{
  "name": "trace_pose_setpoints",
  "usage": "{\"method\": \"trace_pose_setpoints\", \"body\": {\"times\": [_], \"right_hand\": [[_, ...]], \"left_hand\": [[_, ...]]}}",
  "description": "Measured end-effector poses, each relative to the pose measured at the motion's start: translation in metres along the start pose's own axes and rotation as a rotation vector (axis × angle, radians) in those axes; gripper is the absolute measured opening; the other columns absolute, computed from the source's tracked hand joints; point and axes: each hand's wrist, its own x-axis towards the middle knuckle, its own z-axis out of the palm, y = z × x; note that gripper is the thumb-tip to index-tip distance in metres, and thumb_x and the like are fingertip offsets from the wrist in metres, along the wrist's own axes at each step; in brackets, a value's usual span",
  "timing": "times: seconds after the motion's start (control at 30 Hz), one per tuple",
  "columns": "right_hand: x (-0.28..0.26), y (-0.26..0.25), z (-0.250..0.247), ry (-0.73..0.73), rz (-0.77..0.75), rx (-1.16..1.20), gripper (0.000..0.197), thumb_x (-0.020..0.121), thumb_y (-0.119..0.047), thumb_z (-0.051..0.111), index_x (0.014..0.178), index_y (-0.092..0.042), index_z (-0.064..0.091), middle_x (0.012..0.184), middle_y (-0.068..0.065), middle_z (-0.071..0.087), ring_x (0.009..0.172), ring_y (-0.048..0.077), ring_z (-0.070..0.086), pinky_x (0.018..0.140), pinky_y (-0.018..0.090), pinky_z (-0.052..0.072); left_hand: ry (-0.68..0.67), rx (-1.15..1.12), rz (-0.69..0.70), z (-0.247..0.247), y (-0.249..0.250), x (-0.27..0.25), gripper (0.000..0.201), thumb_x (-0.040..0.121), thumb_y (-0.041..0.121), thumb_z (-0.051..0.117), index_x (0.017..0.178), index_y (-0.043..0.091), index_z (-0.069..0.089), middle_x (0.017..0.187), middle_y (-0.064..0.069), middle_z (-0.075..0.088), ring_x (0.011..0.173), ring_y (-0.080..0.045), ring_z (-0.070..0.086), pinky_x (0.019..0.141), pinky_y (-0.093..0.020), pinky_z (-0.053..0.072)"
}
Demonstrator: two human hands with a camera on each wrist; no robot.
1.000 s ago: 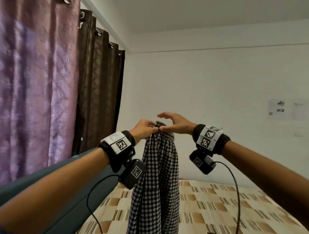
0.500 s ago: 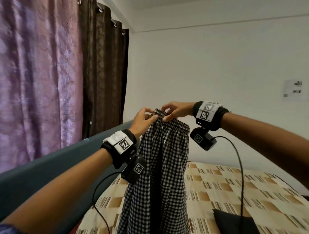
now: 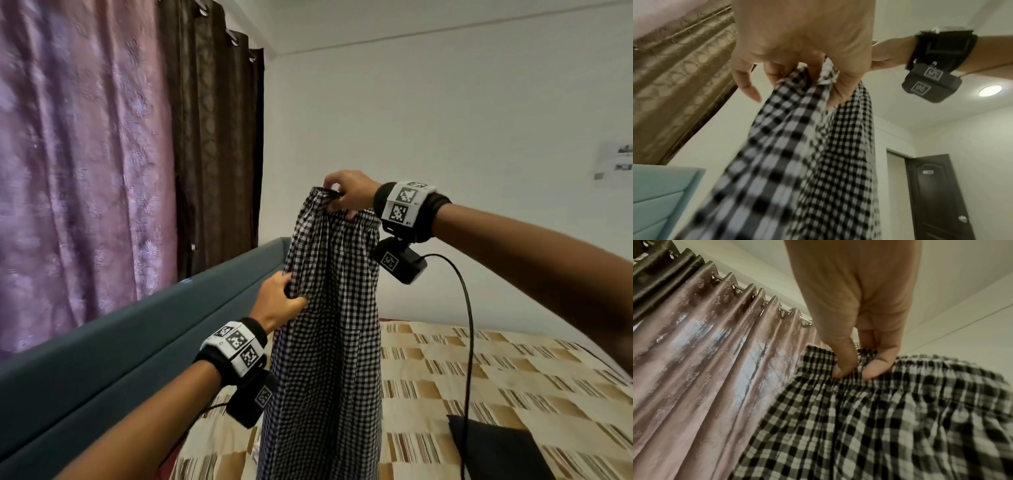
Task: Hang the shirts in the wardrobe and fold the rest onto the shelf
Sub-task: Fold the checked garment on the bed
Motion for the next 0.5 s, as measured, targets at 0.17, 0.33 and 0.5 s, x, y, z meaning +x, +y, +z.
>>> {"method": "trace_pose_setpoints", "body": {"times": [0.17,0.33,0.5], "right_hand": [[0.009,0.007,-0.011,0.011,0.027,-0.013,0.03,0.085,-0.009,0.068,0.111,0.001,0.057,0.113,0.018,0.055,0.07,0.023,0.06,0.045,0.021,0.052],[0.018,0.018,-0.041,0.102,0.007,-0.063,0.014,0.086,-0.012,0.068,0.081,-0.007,0.056,0.087,0.013,0.058,0.048,0.003,0.061,0.038,0.011,0.043],[0.016,0.036,-0.055,0.181,0.048,-0.074,0.03,0.085,-0.011,0.069,0.063,-0.013,0.048,0.069,0.006,0.052,0.074,0.025,0.061,0.042,0.014,0.046]], "left_hand": [[-0.222,0.209,-0.153,0.007,-0.034,-0.011,0.05,0.051,0.049,0.05,0.08,0.011,0.065,0.093,-0.005,0.064,0.084,-0.025,0.06,0.076,-0.04,0.05],[-0.181,0.063,-0.13,0.014,-0.05,-0.016,0.059,0.049,0.048,0.05,0.075,-0.003,0.062,0.094,-0.012,0.061,0.081,-0.027,0.06,0.071,-0.038,0.048],[-0.168,-0.091,-0.123,0.017,-0.062,-0.02,0.045,0.06,0.036,0.06,0.084,-0.002,0.067,0.101,-0.006,0.058,0.087,-0.02,0.061,0.075,-0.03,0.051]]}}
